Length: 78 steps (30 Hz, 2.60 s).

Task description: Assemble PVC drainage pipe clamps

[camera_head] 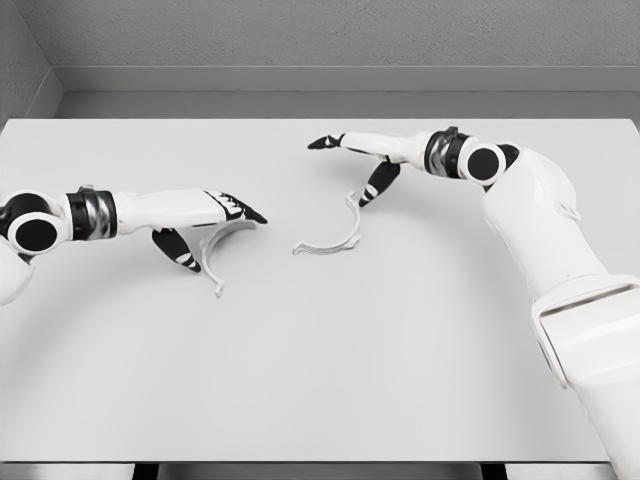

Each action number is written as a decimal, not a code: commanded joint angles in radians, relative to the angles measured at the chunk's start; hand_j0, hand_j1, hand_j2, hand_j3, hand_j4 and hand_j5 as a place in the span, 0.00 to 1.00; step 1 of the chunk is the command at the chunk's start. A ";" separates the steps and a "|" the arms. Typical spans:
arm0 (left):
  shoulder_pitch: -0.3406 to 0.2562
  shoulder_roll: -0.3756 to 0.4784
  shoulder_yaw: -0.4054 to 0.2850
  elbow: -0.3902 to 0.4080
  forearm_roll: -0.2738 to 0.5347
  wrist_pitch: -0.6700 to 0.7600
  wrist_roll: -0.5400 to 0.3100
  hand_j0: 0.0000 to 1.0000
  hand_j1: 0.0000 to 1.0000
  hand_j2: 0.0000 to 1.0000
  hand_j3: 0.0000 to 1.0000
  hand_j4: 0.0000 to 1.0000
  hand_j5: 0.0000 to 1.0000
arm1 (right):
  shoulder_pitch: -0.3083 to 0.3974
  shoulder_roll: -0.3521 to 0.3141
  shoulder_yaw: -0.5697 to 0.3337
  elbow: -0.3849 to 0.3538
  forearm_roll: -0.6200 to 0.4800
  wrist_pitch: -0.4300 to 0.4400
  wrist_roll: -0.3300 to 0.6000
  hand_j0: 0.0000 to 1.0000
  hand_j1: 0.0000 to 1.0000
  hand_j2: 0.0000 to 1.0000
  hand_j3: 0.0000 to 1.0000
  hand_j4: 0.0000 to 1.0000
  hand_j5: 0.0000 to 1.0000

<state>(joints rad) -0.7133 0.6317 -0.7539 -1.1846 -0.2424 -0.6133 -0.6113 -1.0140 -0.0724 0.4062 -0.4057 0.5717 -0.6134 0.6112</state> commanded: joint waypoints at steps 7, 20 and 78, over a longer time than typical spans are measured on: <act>-0.011 -0.037 0.001 0.025 0.006 0.002 0.000 1.00 1.00 1.00 1.00 1.00 1.00 | -0.002 0.003 0.000 0.004 0.002 0.003 0.000 1.00 1.00 1.00 1.00 1.00 1.00; -0.058 -0.119 0.007 0.125 0.008 0.002 0.000 1.00 1.00 1.00 1.00 1.00 1.00 | -0.003 0.026 -0.001 0.002 0.037 0.003 0.000 1.00 1.00 1.00 1.00 1.00 1.00; -0.229 -0.307 0.159 0.401 -0.345 0.002 0.000 1.00 1.00 1.00 1.00 1.00 1.00 | 0.025 -0.173 -0.147 -0.012 -0.056 0.003 0.000 1.00 1.00 1.00 1.00 1.00 1.00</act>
<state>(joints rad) -0.9419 0.3279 -0.5940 -0.7718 -0.5748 -0.6137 -0.6115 -0.9879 -0.2463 0.2637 -0.4182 0.5239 -0.6136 0.6112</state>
